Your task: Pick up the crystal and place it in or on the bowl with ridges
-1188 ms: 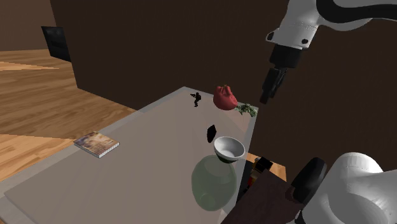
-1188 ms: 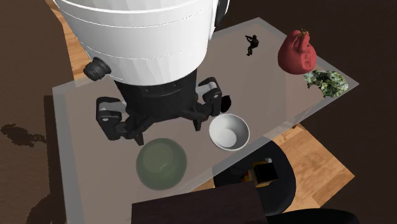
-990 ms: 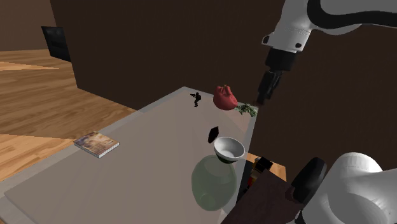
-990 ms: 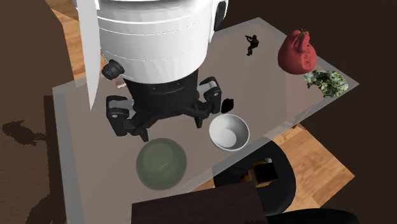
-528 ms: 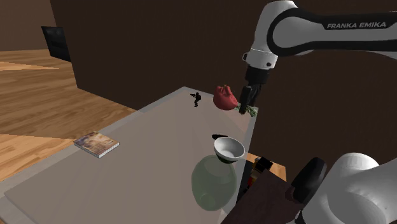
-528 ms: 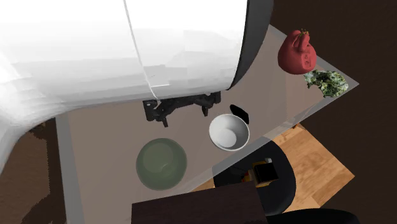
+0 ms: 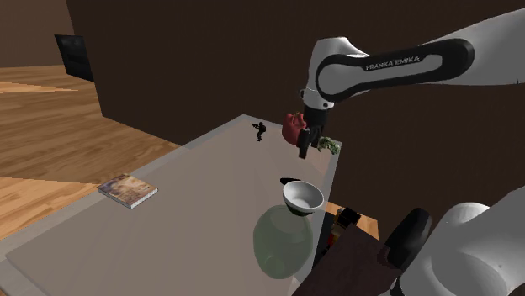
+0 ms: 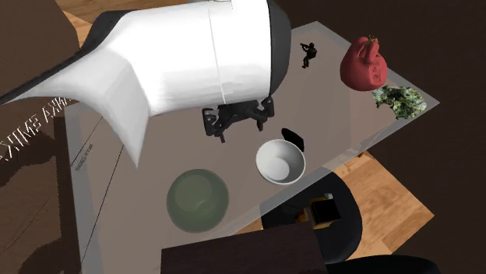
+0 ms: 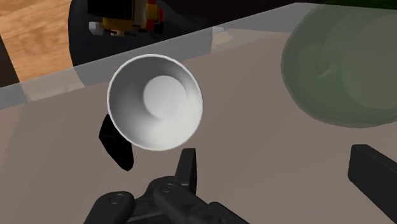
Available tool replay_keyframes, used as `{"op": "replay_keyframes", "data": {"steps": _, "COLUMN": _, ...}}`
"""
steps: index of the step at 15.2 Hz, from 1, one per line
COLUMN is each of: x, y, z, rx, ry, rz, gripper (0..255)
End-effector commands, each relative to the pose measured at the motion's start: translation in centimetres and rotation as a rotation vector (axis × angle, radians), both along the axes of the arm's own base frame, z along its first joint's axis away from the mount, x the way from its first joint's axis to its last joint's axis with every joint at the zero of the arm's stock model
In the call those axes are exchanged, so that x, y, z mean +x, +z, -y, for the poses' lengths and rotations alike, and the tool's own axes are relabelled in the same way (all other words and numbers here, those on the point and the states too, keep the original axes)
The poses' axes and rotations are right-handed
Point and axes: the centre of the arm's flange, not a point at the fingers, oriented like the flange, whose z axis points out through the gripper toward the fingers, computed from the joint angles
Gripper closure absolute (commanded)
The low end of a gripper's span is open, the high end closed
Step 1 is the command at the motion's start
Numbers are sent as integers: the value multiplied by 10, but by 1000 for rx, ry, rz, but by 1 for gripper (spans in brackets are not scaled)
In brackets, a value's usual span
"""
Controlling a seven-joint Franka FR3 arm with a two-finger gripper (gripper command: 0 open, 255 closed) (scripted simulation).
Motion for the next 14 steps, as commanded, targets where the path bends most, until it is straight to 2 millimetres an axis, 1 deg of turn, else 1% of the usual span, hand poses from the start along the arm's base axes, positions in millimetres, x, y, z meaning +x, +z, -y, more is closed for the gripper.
{"op": "replay_keyframes", "data": {"steps": 1, "x": 18, "y": -20, "z": 7, "rx": -16, "ry": 3, "rz": -7, "gripper": 0}}
{"op": "replay_keyframes", "data": {"steps": 14, "x": 129, "y": -140, "z": 60, "rx": -121, "ry": 19, "rz": -53, "gripper": 0}}
